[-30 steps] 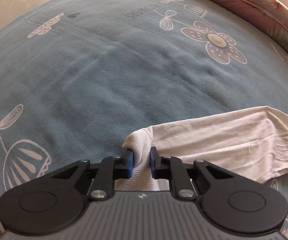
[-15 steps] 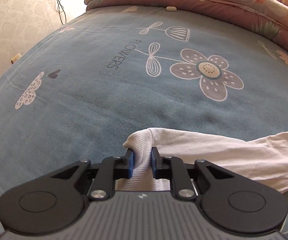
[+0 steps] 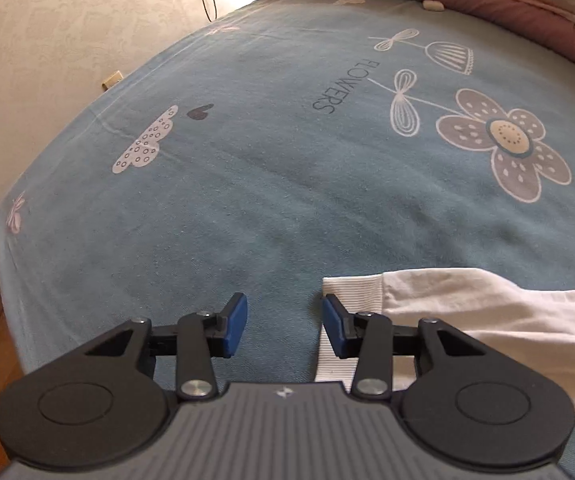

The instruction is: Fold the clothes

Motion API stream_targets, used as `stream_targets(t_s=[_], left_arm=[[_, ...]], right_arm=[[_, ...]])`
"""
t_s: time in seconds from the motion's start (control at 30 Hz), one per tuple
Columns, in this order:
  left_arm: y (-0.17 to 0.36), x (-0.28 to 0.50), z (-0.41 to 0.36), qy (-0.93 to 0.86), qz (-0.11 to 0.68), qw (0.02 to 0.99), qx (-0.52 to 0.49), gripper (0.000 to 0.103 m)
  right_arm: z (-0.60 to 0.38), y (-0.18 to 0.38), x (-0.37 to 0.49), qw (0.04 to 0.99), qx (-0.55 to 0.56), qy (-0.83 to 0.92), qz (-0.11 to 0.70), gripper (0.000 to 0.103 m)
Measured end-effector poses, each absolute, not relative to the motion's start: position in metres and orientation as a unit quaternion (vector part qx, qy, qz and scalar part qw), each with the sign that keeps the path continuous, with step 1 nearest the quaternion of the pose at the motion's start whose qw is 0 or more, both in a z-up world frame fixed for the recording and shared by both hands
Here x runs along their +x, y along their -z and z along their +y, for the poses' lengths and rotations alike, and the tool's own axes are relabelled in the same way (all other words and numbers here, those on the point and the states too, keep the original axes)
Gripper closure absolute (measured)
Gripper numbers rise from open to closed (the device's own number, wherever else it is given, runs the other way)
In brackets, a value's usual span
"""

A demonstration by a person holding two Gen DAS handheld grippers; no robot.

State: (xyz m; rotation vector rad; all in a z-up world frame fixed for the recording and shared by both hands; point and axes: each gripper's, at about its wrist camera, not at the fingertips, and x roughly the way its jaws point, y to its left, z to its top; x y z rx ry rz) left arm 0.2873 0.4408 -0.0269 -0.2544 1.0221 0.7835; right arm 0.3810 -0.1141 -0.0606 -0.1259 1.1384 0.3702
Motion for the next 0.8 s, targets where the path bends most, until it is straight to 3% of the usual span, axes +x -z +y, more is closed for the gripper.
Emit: stream_targets(t_s=[0.2,0.37,0.5,0.8], left_arm=[[0.018,0.345,0.378,-0.190,0.471,0.849,-0.150,0.059],[0.046,0.409,0.308,-0.068,0.520,0.836,-0.164,0.059],[0.073,0.430,0.278,-0.067,0.547,0.820,-0.157,0.059],[0.080,0.474,0.273,-0.094,0.500,0.857,-0.090,0.054]], right_arm=[[-0.094,0.068,0.383,0.818,-0.061,-0.201,0.536,0.000],[-0.075,0.079,0.382,0.811,-0.067,-0.218,0.540,0.000],[-0.071,0.086,0.378,0.815,-0.072,-0.218,0.531,0.000],[-0.065,0.096,0.359,0.847,-0.112,-0.201,0.479,0.000]])
